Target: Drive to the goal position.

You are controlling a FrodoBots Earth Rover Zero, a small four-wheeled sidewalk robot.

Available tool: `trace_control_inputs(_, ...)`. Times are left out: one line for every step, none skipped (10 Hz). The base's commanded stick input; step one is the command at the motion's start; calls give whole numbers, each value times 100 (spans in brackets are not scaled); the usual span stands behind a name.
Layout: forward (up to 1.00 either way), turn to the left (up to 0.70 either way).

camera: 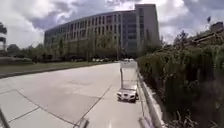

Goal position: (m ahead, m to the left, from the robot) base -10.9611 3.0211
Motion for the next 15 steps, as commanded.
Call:
trace_control_inputs(0,50)
trace_control_inputs(0,50)
trace_control_inputs(0,50)
trace_control_inputs(0,50)
trace_control_inputs(0,50)
trace_control_inputs(0,50)
trace_control_inputs(0,50)
trace_control_inputs(0,50)
trace_control_inputs(0,50)
trace_control_inputs(0,50)
trace_control_inputs(0,50)
trace_control_inputs(0,50)
trace_control_inputs(0,50)
trace_control_inputs(0,50)
trace_control_inputs(0,50)
